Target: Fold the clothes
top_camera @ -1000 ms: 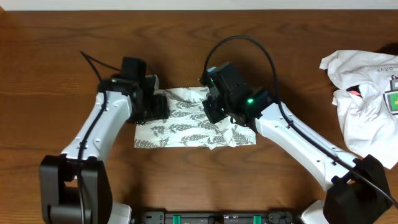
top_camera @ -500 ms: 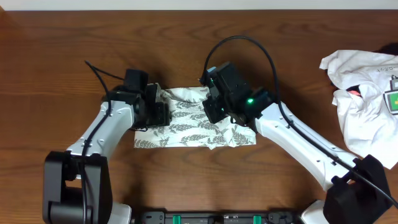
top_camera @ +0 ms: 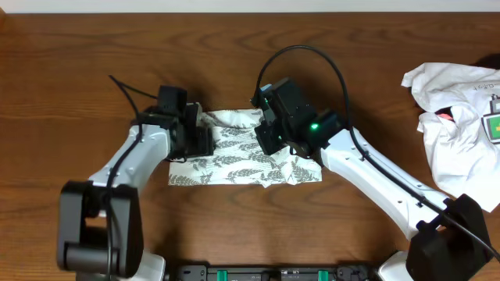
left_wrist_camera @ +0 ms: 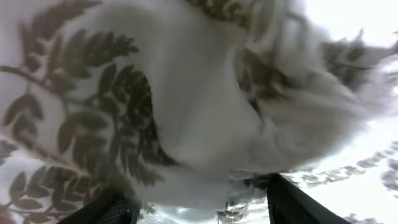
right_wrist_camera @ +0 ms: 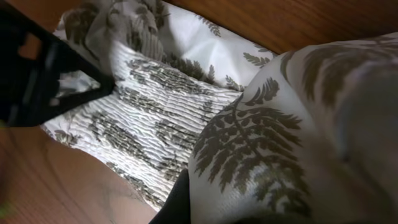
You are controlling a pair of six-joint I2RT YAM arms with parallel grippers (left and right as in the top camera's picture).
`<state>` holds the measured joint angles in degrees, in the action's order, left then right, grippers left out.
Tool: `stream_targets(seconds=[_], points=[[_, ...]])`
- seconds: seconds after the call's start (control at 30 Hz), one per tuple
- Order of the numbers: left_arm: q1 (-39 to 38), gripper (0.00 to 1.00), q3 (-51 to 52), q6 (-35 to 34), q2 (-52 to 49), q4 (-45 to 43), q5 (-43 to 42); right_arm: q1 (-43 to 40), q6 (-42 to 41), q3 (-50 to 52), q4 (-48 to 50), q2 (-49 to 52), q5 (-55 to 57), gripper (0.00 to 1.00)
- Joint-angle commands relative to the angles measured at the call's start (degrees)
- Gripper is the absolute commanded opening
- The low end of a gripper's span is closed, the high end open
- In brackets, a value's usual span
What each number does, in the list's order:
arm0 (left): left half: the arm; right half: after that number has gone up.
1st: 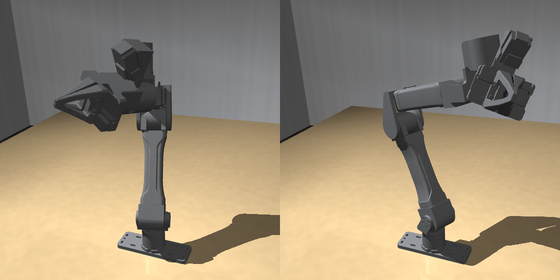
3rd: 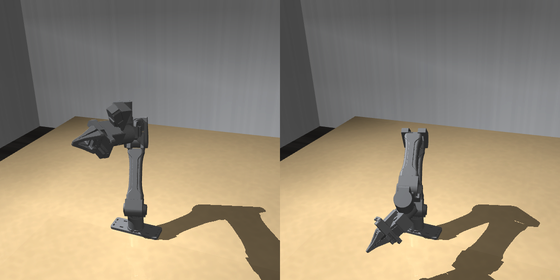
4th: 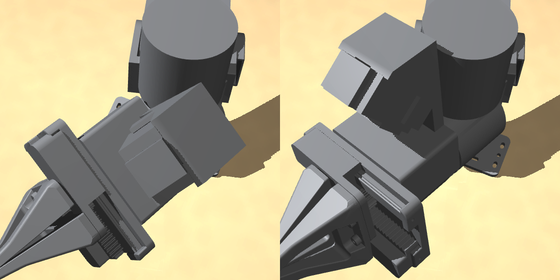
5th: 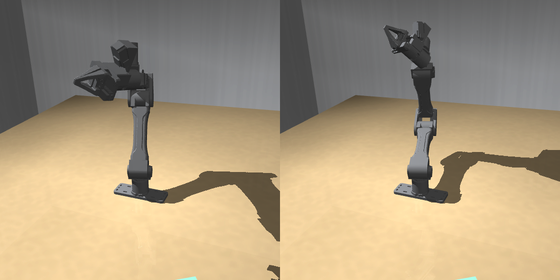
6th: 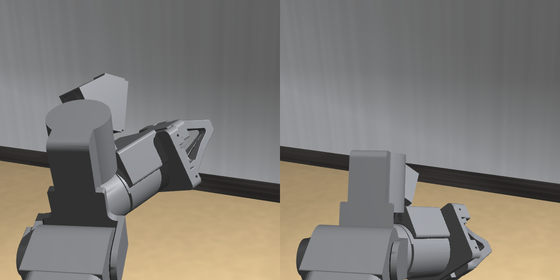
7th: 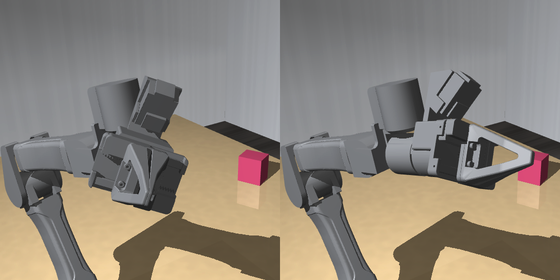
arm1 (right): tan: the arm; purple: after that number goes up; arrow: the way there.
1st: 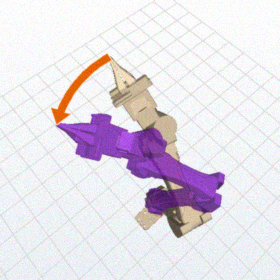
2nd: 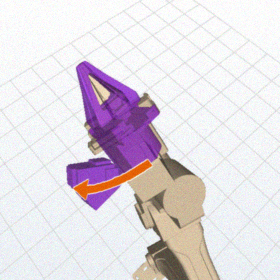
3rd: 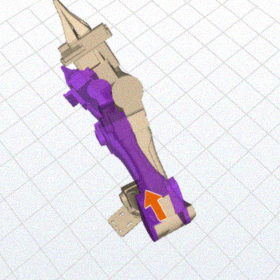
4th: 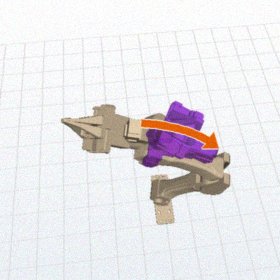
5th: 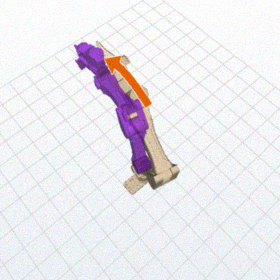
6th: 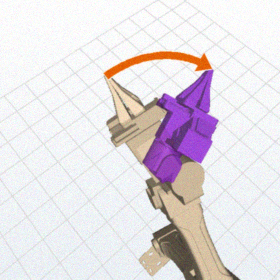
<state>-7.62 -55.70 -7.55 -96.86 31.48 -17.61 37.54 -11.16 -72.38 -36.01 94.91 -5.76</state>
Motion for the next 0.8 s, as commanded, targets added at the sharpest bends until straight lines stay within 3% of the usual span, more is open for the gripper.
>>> stream_targets(seconds=[0.0,0.37,0.77], points=[[-0.1,0.65,0.5,-0.3,-4.0,-0.3,1.1,-1.5,-1.4,-1.4,-0.3,-0.2,0.0,0.01],[2.3,0.65,0.5,-0.3,-9.3,-4.1,5.3,-11.5,-2.1,-1.5,-5.4,-3.2,0.0,0.01],[15.8,0.65,0.5,-0.3,-9.3,-4.2,5.6,-27.8,1.0,-1.5,-11.6,-4.5,0.0,0.01]])
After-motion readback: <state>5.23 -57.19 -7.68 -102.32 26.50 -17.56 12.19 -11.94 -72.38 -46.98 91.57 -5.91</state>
